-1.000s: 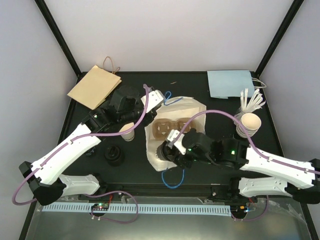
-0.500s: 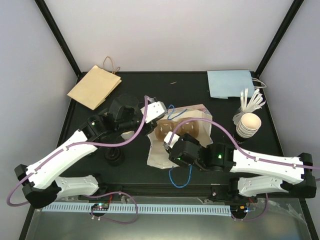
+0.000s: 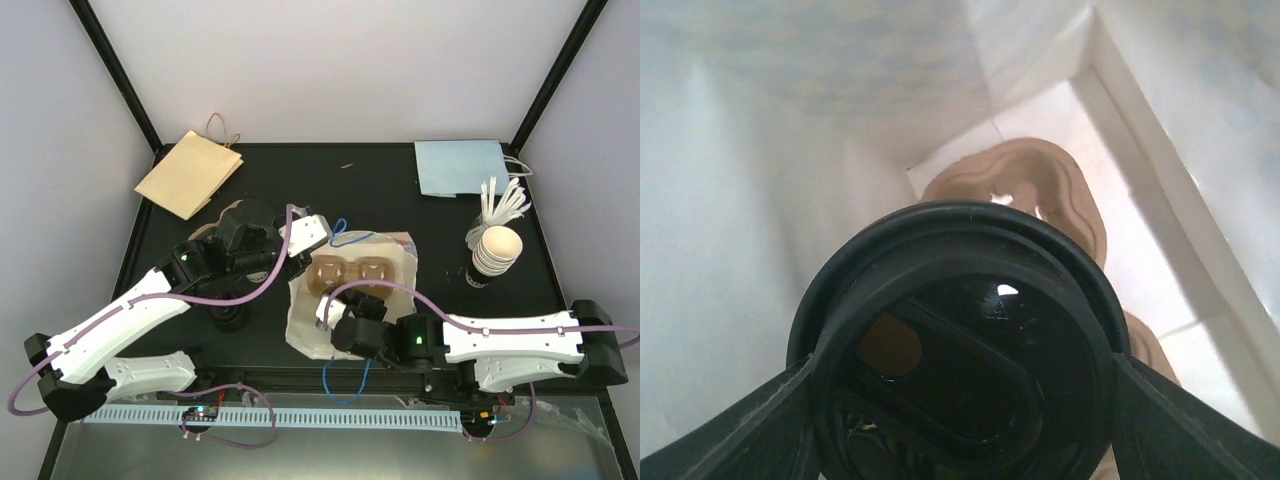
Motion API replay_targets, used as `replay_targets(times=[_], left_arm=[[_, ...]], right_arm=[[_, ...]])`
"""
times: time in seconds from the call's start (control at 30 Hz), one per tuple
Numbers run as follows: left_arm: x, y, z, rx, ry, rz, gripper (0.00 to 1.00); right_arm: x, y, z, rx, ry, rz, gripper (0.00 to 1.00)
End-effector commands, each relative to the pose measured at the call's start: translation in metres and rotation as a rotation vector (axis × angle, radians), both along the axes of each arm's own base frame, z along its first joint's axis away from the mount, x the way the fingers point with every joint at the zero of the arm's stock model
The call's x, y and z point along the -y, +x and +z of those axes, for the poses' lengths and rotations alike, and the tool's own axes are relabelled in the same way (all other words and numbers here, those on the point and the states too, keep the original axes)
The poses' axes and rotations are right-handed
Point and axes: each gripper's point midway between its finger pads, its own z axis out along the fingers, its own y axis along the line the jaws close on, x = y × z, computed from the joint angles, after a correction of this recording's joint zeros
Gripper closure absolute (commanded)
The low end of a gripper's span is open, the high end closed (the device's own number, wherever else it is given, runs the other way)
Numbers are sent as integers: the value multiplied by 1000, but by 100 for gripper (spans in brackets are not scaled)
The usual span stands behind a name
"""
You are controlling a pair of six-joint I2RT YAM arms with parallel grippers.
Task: Pack the takeout coffee
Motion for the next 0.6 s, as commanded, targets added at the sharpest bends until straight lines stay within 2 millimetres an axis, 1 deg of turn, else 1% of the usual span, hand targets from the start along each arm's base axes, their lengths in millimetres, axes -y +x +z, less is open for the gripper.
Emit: replay_targets(times=[0.0,0.07,0.17,0.23,0.3,0.4,0.57], left_arm=[[-2,6,29,105,-65,28,98],[-4,10,31,135,-50,47,98],[-8,15,37,199,-33,64,98],[-9,16,41,234,-31,66,99],[-9,12,44,252,-32,43,98],[-5,1,36,231,-27,-15,99],[-1,-19,11,155,-7,-100,99]], right_arm=[[-24,-23,-3,43,59,100,36],[-31,-30,-10,34,58,125,36],[-38,-31,-21,36,33,132,36],[-40,-27,-25,68,18,117,37],[-39,-19,-27,124,-3,86,38],[-36,-9,-25,189,-17,48,38],[-31,2,-18,194,0,11,38]])
